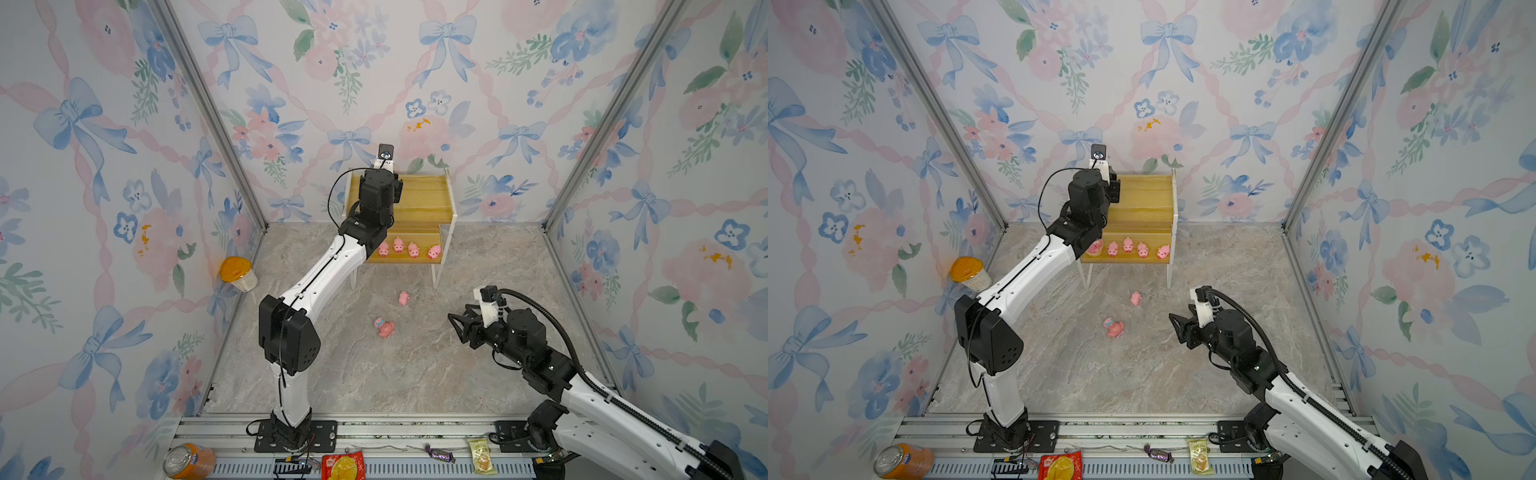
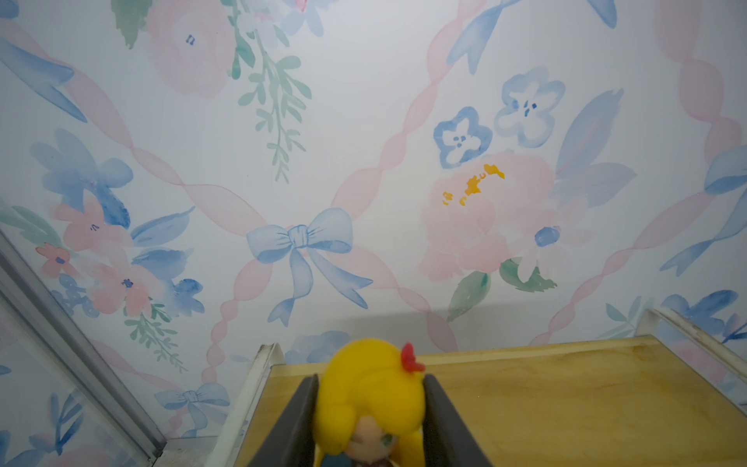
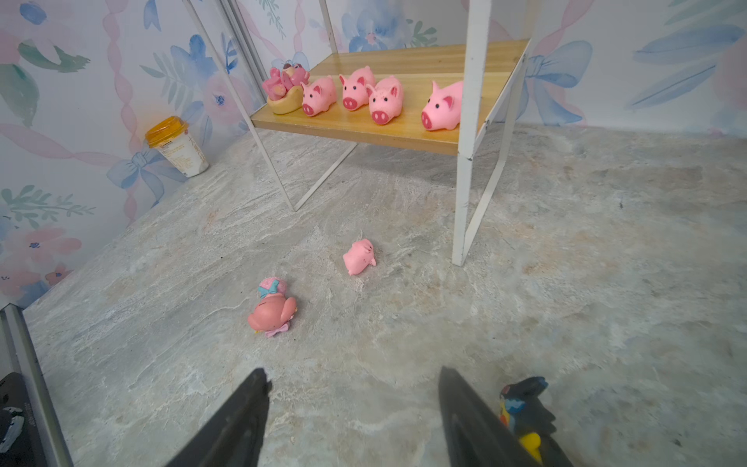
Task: Organize plastic toys on shelves
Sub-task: Place the plastic toy on the shelf.
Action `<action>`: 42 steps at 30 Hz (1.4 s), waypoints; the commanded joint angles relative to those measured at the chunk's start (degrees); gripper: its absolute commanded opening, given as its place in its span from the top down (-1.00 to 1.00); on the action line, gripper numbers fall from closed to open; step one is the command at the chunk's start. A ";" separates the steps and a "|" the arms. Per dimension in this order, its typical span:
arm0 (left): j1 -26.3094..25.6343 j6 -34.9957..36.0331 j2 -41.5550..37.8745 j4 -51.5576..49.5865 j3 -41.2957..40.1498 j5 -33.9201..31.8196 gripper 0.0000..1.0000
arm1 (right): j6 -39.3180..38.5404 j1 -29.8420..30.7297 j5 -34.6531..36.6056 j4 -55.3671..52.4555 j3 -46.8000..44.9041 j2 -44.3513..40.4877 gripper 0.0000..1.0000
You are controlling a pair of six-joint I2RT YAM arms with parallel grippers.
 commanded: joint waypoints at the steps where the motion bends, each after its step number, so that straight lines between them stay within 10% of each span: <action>1: 2.16 -3.21 1.17 2.54 2.43 4.43 0.20 | -1.31 1.08 -0.07 3.01 2.59 1.02 -0.37; 42: 2.39 -14.58 -14.80 -0.25 -19.40 10.75 0.19 | -1.01 1.79 -1.00 8.63 -0.42 2.71 -0.37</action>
